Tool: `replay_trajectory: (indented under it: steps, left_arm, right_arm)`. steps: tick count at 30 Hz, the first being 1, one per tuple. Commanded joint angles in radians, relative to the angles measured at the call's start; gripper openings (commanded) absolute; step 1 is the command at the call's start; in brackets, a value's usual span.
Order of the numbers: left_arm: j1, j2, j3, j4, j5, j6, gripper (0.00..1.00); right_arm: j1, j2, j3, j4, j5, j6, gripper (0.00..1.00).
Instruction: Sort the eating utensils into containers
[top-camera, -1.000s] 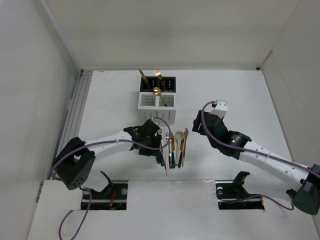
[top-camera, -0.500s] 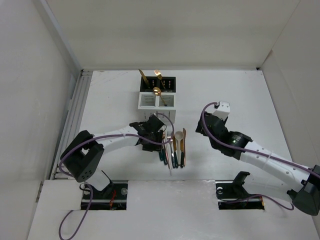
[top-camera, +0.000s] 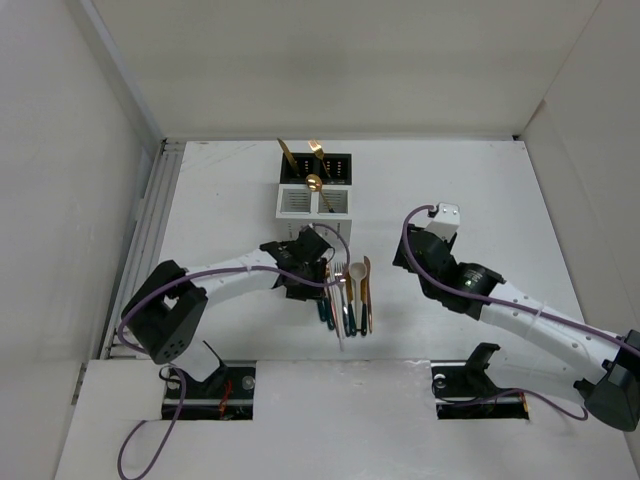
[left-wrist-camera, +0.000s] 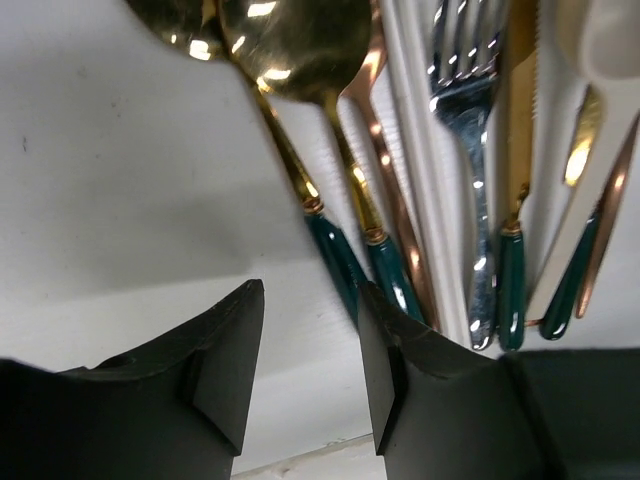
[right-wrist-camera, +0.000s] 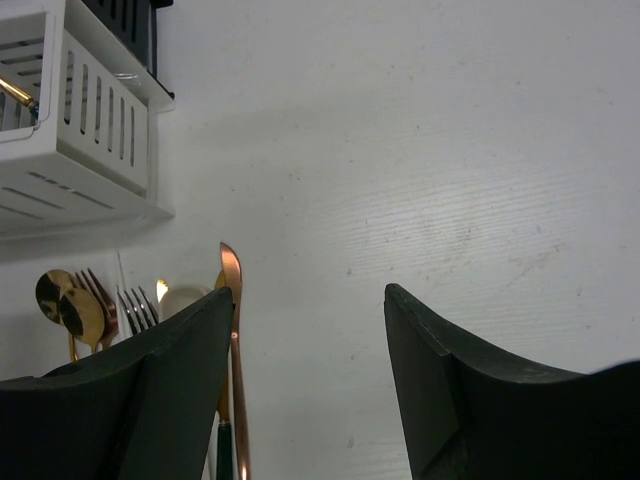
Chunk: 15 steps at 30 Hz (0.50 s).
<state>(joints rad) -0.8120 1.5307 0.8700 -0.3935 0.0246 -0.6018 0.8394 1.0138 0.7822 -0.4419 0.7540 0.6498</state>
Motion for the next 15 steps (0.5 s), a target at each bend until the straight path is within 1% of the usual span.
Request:
replay_trajectory:
  steps: [1,6,10,12,15]
  left_arm:
    - [-0.015,0.008,0.066,0.005,-0.008,0.011,0.4]
    - [-0.015,0.017,0.066,0.005,-0.017,0.011,0.41]
    - [-0.015,0.078,0.066,-0.007,-0.005,0.011,0.41]
    - [-0.015,0.088,0.066,-0.019,-0.017,0.011,0.38]
    - [-0.015,0.106,0.055,-0.019,-0.008,0.002,0.38]
  right_arm:
    - [0.007,-0.007,0.006,0.012,0.022,-0.013,0.67]
    - [0.007,-0.007,-0.003,0.012,0.022,-0.013,0.67]
    - [0.007,-0.017,-0.012,0.003,0.033,-0.013,0.67]
    - [0.007,-0.017,-0.012,0.003,0.042,-0.022,0.68]
    - [0.007,-0.026,-0.012,0.003,0.051,-0.022,0.68]
